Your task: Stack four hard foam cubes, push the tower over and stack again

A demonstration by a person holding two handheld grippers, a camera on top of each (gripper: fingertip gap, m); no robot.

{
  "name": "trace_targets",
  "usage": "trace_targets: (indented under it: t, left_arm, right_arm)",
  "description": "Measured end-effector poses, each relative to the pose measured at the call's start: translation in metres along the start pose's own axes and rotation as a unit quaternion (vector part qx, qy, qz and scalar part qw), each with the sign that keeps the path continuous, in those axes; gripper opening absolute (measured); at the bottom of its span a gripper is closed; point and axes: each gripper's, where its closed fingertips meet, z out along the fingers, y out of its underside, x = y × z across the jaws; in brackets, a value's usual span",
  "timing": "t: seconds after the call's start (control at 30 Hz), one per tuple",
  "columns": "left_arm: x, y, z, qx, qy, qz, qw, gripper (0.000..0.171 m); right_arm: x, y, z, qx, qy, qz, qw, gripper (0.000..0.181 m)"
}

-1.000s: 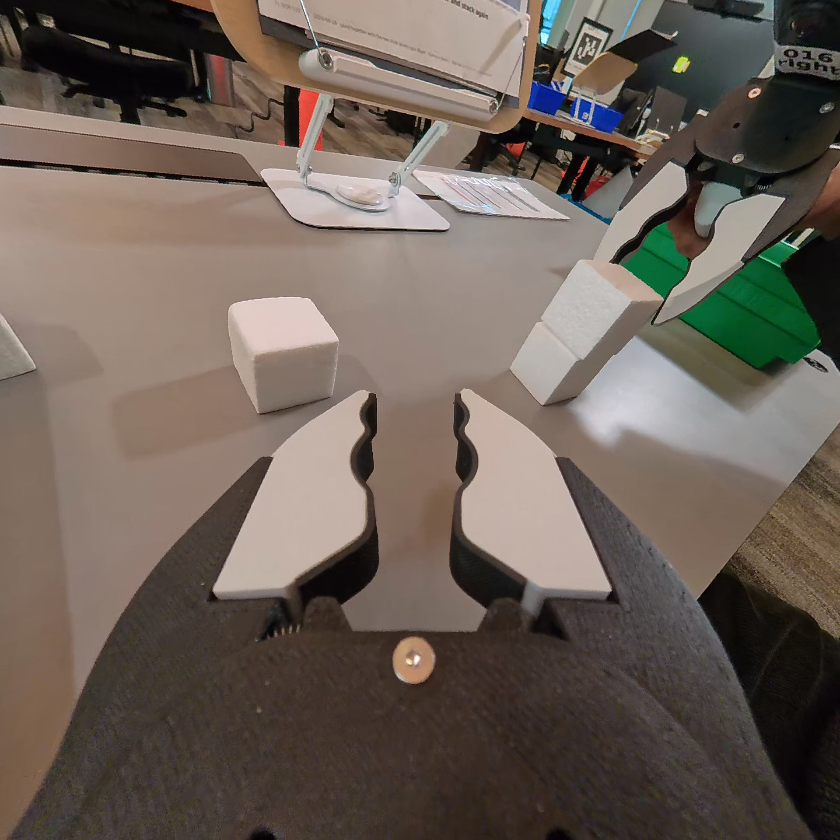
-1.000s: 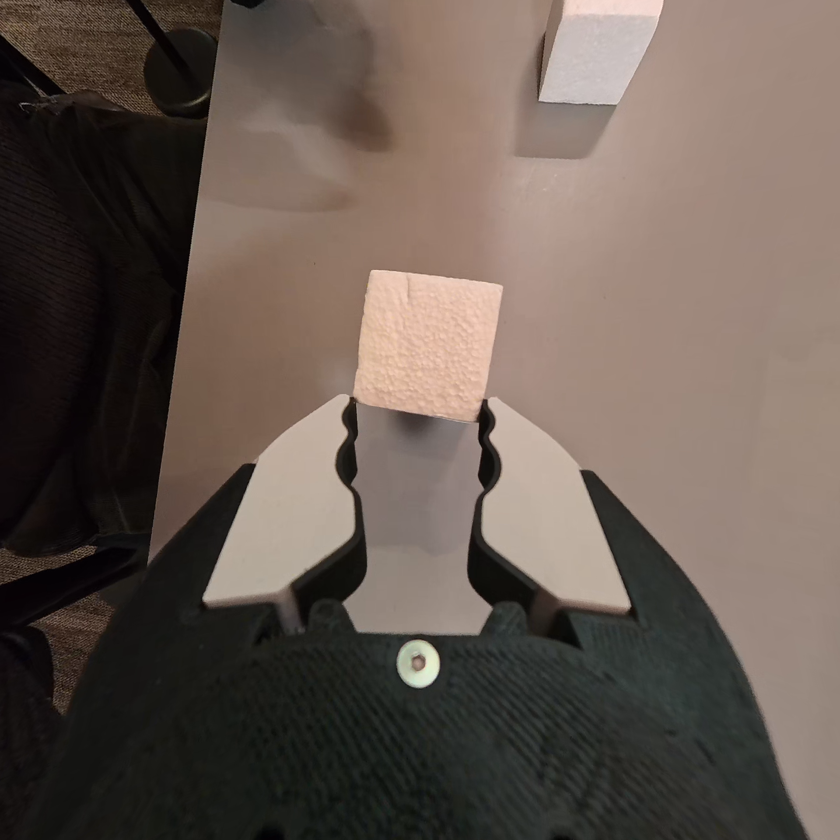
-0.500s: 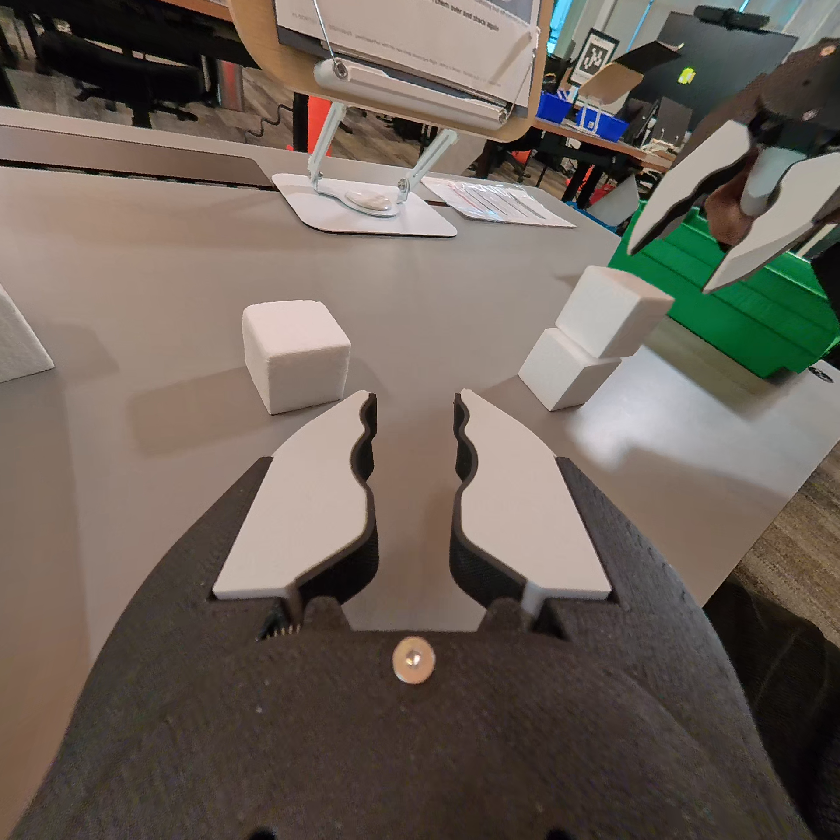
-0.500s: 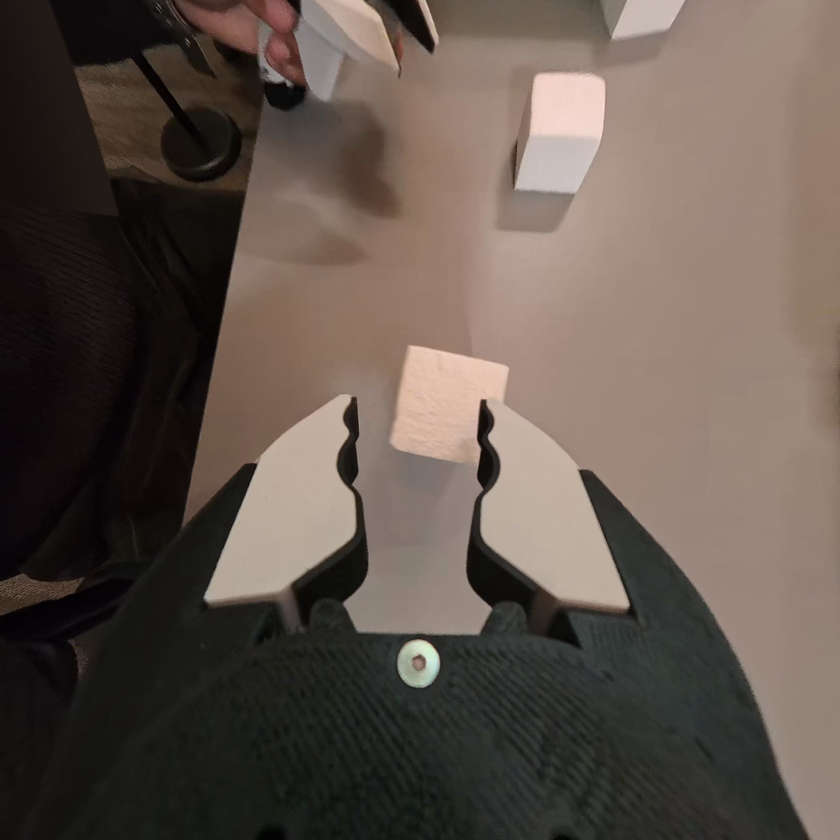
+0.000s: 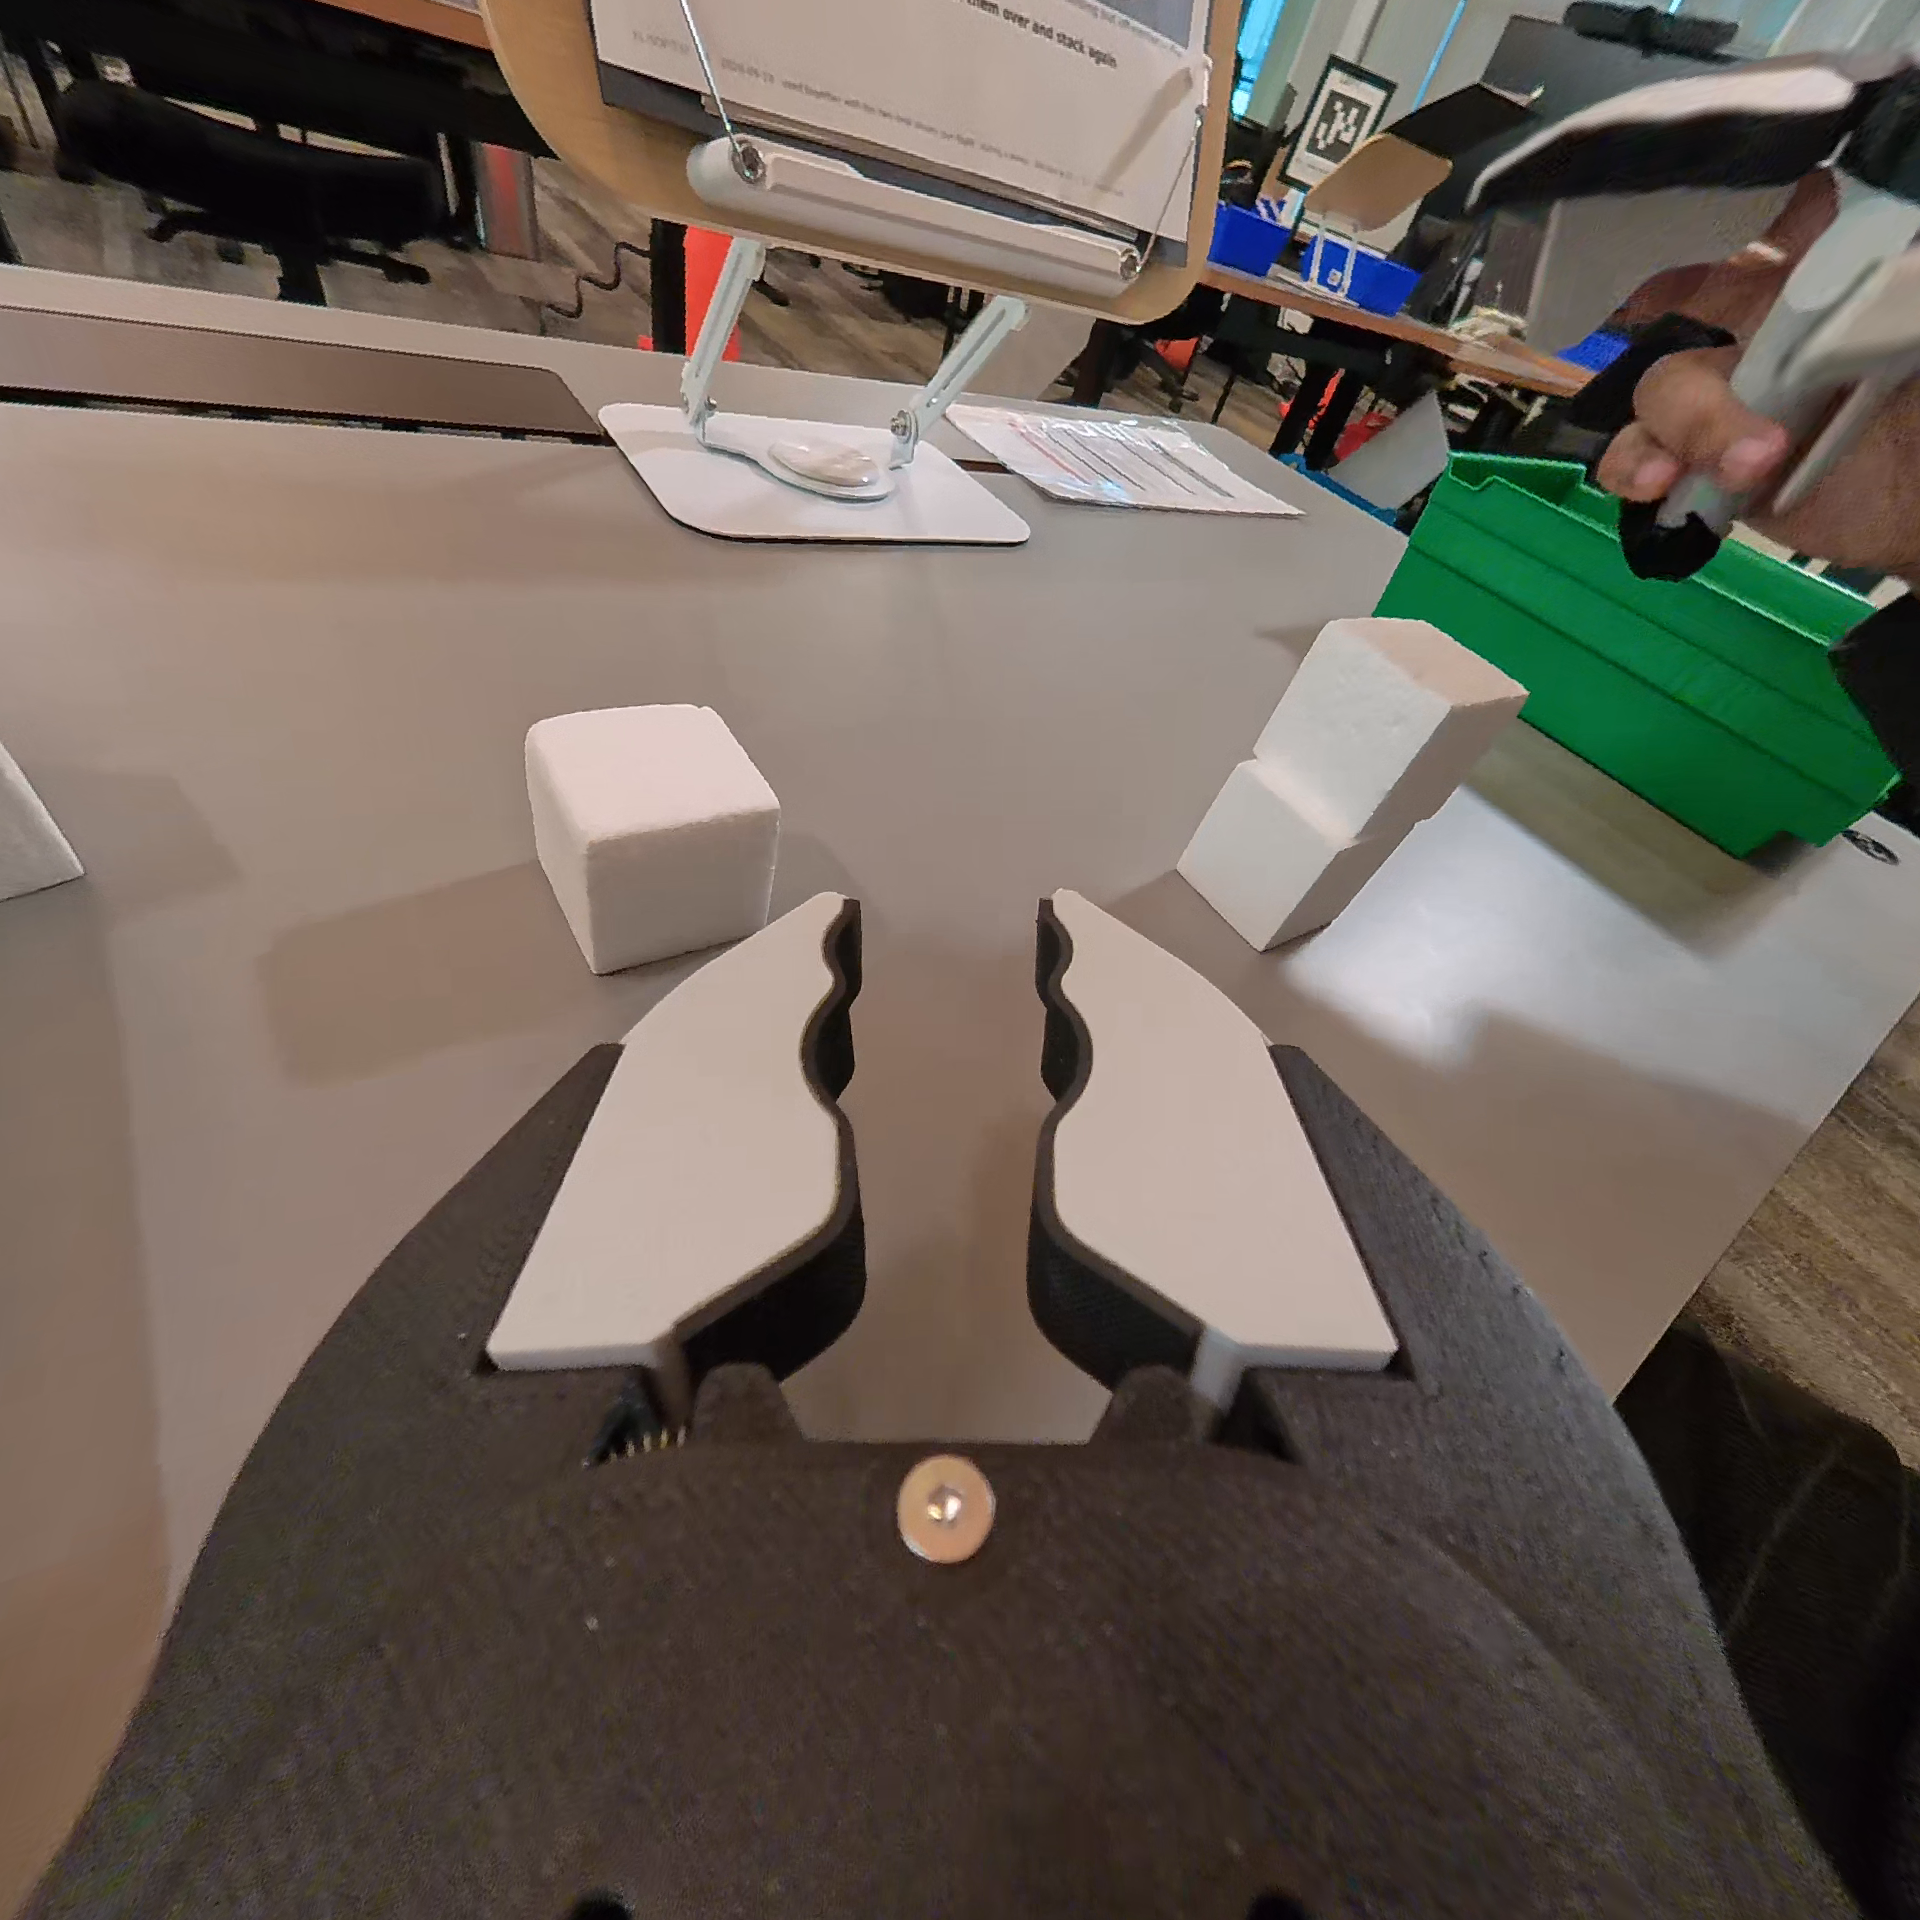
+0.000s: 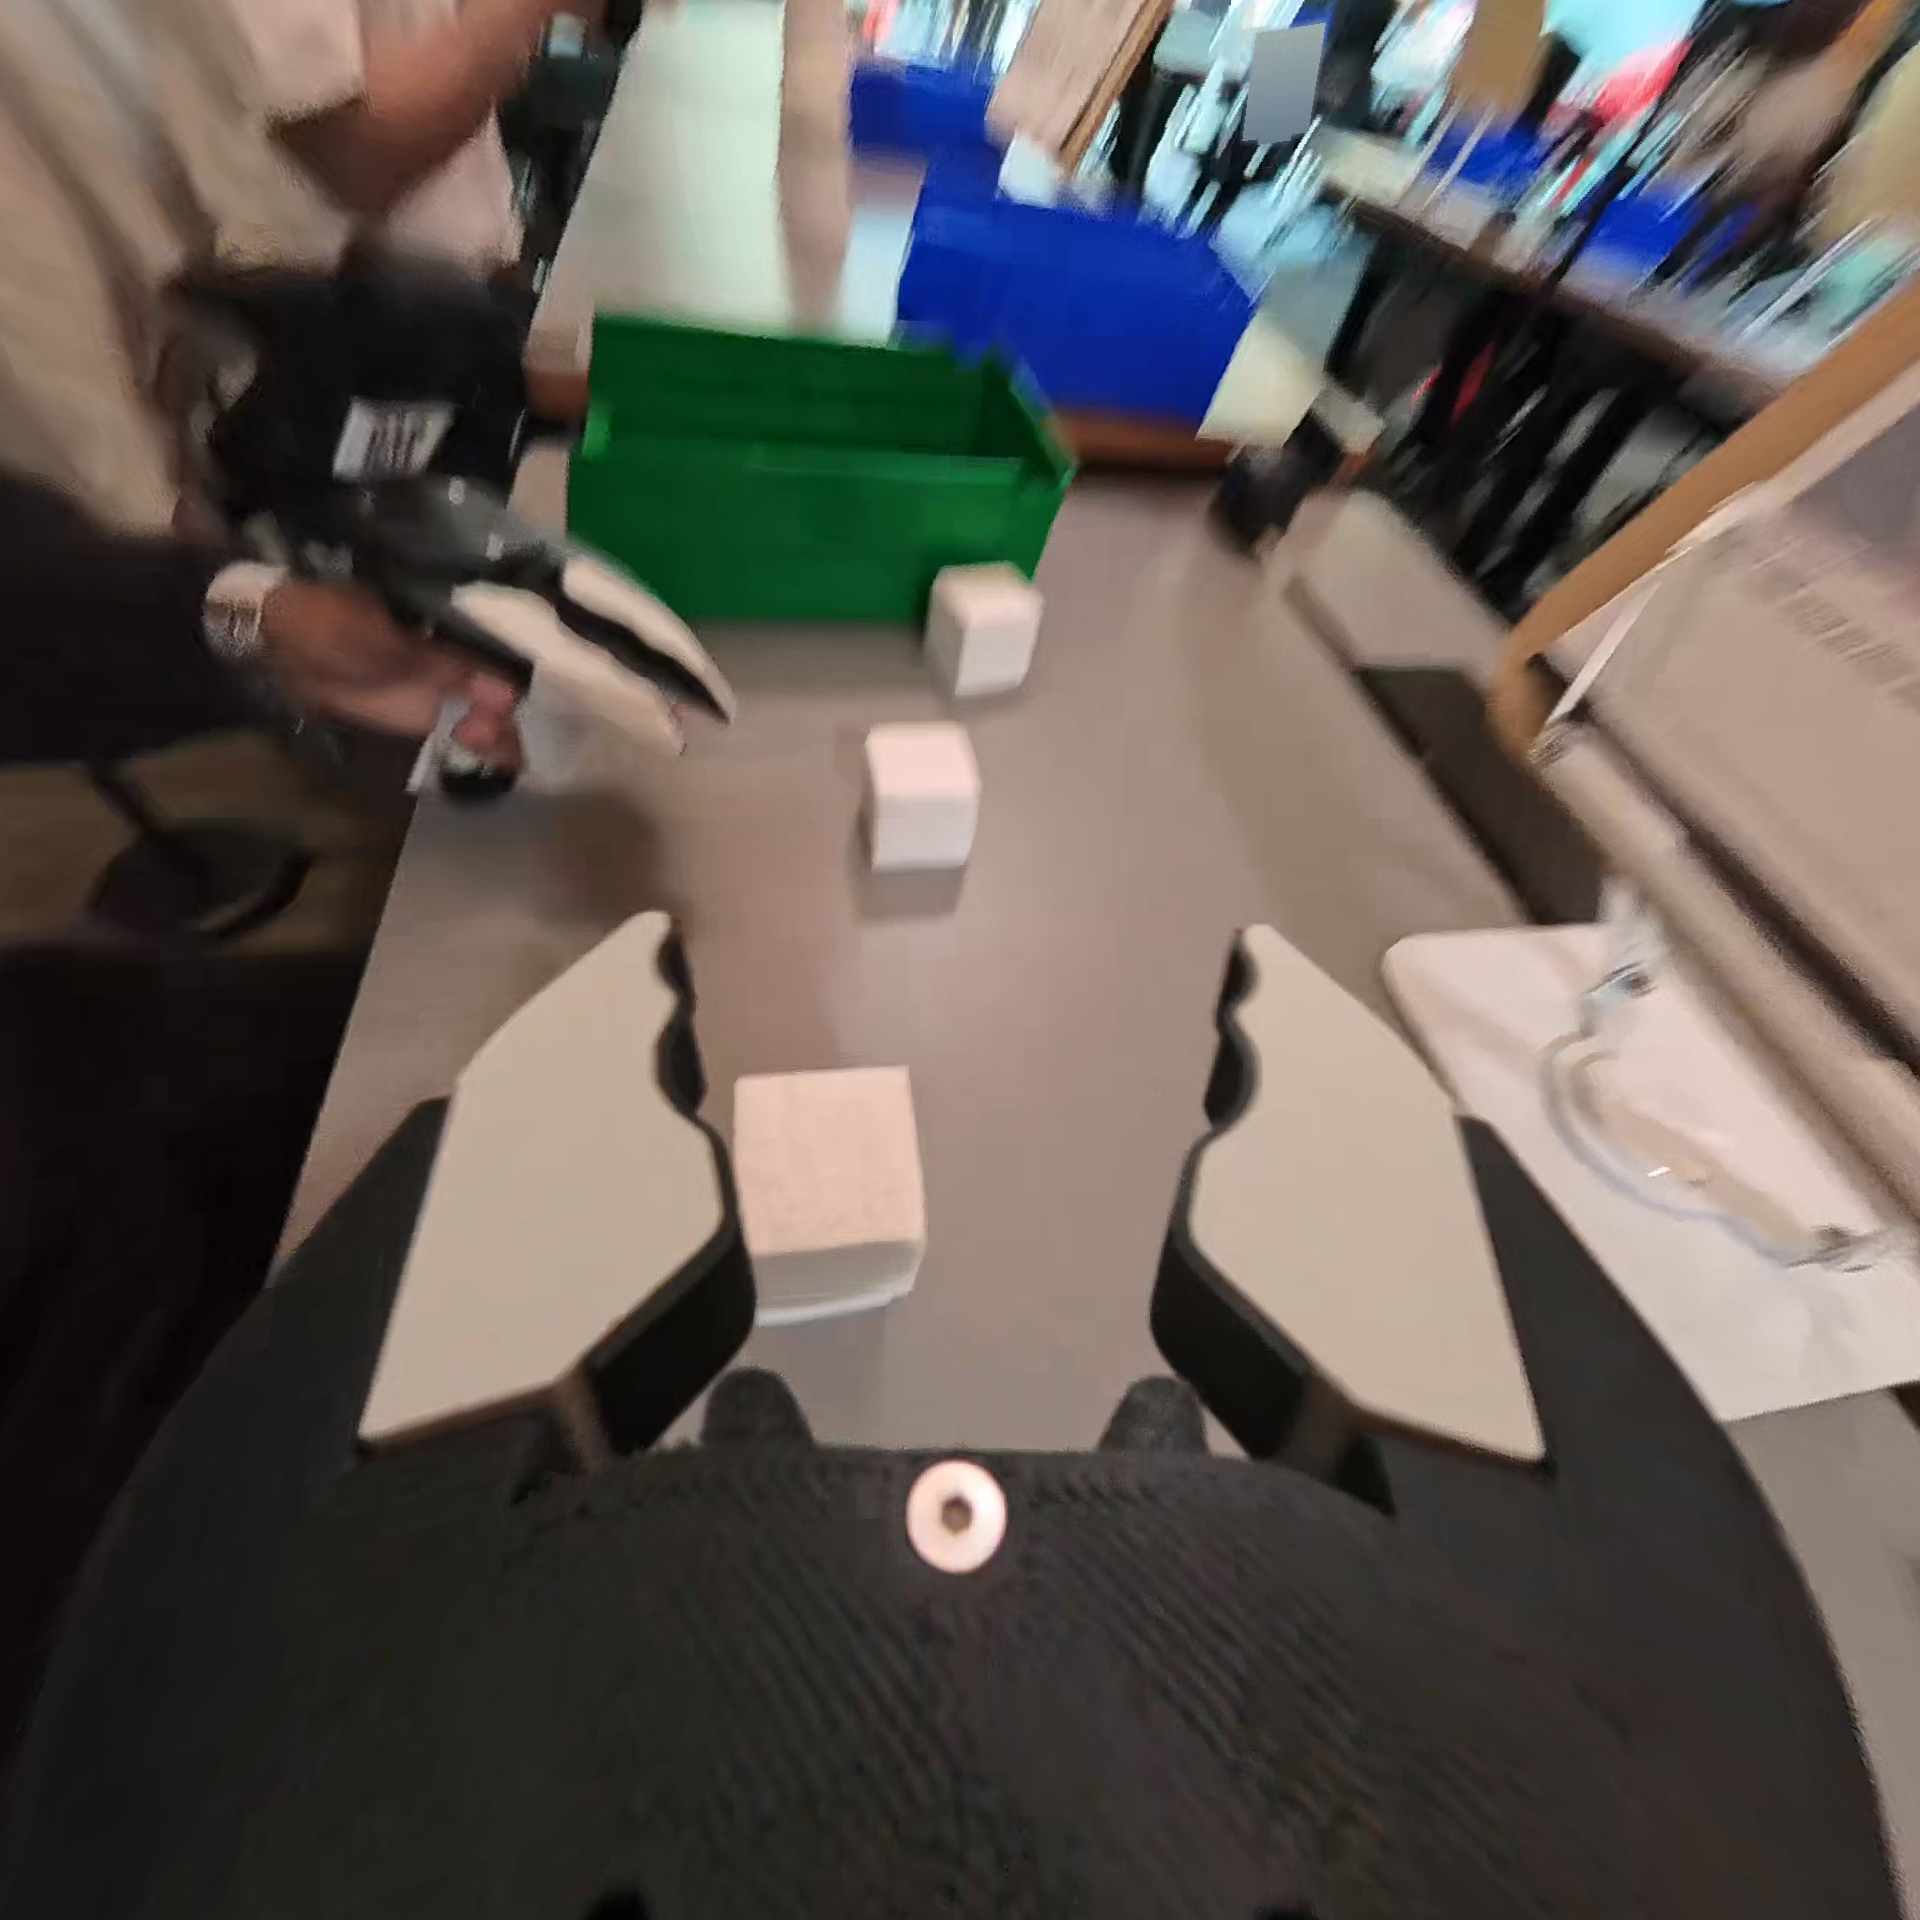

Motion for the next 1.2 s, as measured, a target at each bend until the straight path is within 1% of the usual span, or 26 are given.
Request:
trace_targets:
  t: [0.03,0.07,0.1,0.2,0.23,0.27,0.3,0.33,0.37,0.4,0.43,0.47,0.5,0.57,0.6,0.67,0.7,0.73,0.77,0.8,0.83,0.87,0.97,1.03,1.1,1.2]
  left_arm:
    - [0.000,0.000,0.001,0.001,0.002,-0.001,1.000,0.033]
    - [0.001,-0.001,0.002,0.001,0.003,-0.002,1.000,0.033]
    - [0.002,-0.002,0.003,0.002,0.005,-0.002,1.000,0.033]
    - [0.005,-0.003,0.009,0.000,0.013,-0.001,1.000,0.033]
    - [0.007,-0.003,0.011,0.000,0.016,0.001,1.000,0.033]
    - [0.009,-0.004,0.014,0.001,0.018,0.003,1.000,0.033]
    - [0.011,-0.005,0.017,0.002,0.022,0.005,1.000,0.033]
    - [0.014,-0.006,0.020,0.002,0.026,0.008,1.000,0.033]
    - [0.017,-0.007,0.023,0.001,0.031,0.011,0.999,0.033]
    - [0.020,-0.007,0.027,-0.001,0.036,0.014,0.999,0.033]
    - [0.022,-0.007,0.032,-0.004,0.041,0.017,0.999,0.033]
    - [0.026,-0.007,0.036,-0.006,0.046,0.019,0.999,0.033]
    - [0.029,-0.007,0.040,-0.007,0.053,0.021,0.998,0.033]
    - [0.037,-0.008,0.048,-0.009,0.067,0.023,0.997,0.033]
    - [0.041,-0.008,0.052,-0.011,0.074,0.025,0.997,0.033]
    - [0.049,-0.007,0.059,-0.017,0.088,0.029,0.996,0.033]
    - [0.053,-0.006,0.063,-0.020,0.094,0.030,0.995,0.033]
    - [0.056,-0.006,0.065,-0.021,0.099,0.031,0.994,0.033]
    - [0.060,-0.006,0.068,-0.022,0.104,0.031,0.994,0.033]
    - [0.062,-0.006,0.069,-0.023,0.109,0.031,0.993,0.033]
    - [0.065,-0.005,0.070,-0.025,0.113,0.032,0.993,0.033]
    - [0.066,-0.004,0.071,-0.027,0.115,0.033,0.992,0.033]
    - [0.067,-0.001,0.071,-0.030,0.114,0.037,0.992,0.033]
    - [0.064,-0.002,0.071,-0.029,0.109,0.035,0.993,0.033]
    - [0.060,0.000,0.070,-0.030,0.104,0.030,0.994,0.033]
    - [0.054,0.004,0.068,-0.036,0.096,0.022,0.994,0.033]
  right_arm:
    - [0.006,-0.008,-0.008,0.033,0.027,-0.012,0.999,0.083]
    - [0.017,-0.013,-0.017,0.054,0.078,-0.024,0.995,0.069]
    - [0.026,-0.016,-0.025,0.069,0.124,-0.036,0.989,0.069]
    - [0.046,-0.031,-0.051,0.137,0.252,-0.062,0.956,0.090]
    - [0.051,-0.032,-0.059,0.145,0.295,-0.066,0.942,0.093]
    - [0.056,-0.032,-0.066,0.148,0.334,-0.069,0.928,0.093]
    - [0.058,-0.032,-0.072,0.150,0.364,-0.071,0.916,0.089]
    - [0.056,-0.030,-0.075,0.152,0.381,-0.065,0.910,0.086]
    - [0.052,-0.027,-0.076,0.150,0.383,-0.055,0.910,0.080]
    - [0.047,-0.021,-0.074,0.136,0.377,-0.043,0.915,0.066]
    - [0.040,-0.015,-0.070,0.118,0.359,-0.035,0.925,0.044]
    - [0.033,-0.010,-0.065,0.103,0.336,-0.023,0.936,0.032]
    - [0.030,-0.006,-0.065,0.099,0.332,-0.005,0.938,0.035]
    - [0.025,-0.001,-0.070,0.114,0.349,0.021,0.930,0.057]
    - [0.015,0.004,-0.065,0.120,0.324,0.037,0.938,0.054]
    - [-0.014,0.018,-0.050,0.129,0.245,0.065,0.959,0.037]
    - [-0.021,0.028,-0.048,0.129,0.237,0.075,0.960,0.031]
    - [-0.024,0.037,-0.049,0.128,0.249,0.074,0.957,0.033]
    - [-0.025,0.044,-0.053,0.129,0.267,0.063,0.953,0.026]
    - [-0.025,0.048,-0.058,0.131,0.286,0.052,0.948,0.025]
    - [-0.026,0.051,-0.062,0.132,0.298,0.047,0.944,0.027]
    - [-0.027,0.055,-0.065,0.124,0.302,0.051,0.944,0.032]
    - [-0.027,0.071,-0.060,0.093,0.303,0.081,0.945,0.068]
    - [-0.033,0.077,-0.048,0.096,0.270,0.101,0.953,0.082]
    - [-0.037,0.085,-0.036,0.086,0.238,0.110,0.961,0.082]
    - [-0.040,0.098,-0.024,0.047,0.212,0.091,0.972,0.077]
